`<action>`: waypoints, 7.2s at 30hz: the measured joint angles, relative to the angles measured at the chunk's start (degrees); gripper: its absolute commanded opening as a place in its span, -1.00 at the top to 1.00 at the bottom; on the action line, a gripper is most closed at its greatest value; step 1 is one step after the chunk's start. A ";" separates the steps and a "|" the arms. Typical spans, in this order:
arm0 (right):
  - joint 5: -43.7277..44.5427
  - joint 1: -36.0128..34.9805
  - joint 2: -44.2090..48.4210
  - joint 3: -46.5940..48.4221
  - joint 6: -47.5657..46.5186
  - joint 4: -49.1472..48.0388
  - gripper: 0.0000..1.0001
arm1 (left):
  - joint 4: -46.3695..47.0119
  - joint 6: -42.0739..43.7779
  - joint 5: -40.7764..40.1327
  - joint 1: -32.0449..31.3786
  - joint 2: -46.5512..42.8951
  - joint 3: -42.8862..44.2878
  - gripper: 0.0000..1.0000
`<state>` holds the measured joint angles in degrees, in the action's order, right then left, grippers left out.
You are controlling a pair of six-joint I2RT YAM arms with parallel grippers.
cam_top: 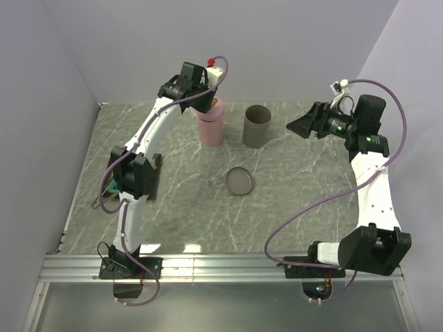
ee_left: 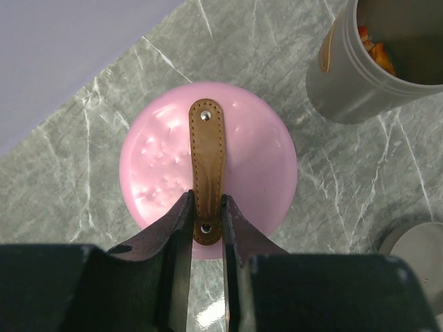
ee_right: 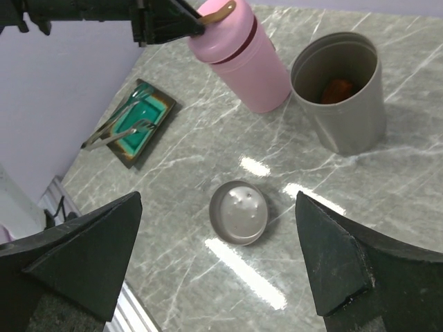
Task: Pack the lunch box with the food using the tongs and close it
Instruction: Put the lid back on the lunch box, then pick up the lid of the lunch box with the left arm, then pass the lid of the lunch box from the left arm to the right
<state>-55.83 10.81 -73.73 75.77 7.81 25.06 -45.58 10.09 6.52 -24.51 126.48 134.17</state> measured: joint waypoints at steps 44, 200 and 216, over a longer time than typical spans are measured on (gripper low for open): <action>-2.78 0.00 -0.26 -4.02 3.30 -2.80 -0.83 | -2.54 -0.02 5.09 2.21 5.44 2.47 1.00; 6.88 -7.82 7.41 -26.14 51.36 -73.31 -0.64 | 85.68 -71.06 36.98 -1.95 -39.04 -54.64 0.99; 20.06 -22.12 -11.61 -13.07 61.18 -96.08 -0.31 | 82.75 -91.19 29.55 -2.21 -34.25 -40.50 0.99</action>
<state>-35.77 -11.31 -85.34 62.70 68.99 -71.02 37.17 -81.10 36.07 -26.72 92.23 93.67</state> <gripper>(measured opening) 0.668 0.025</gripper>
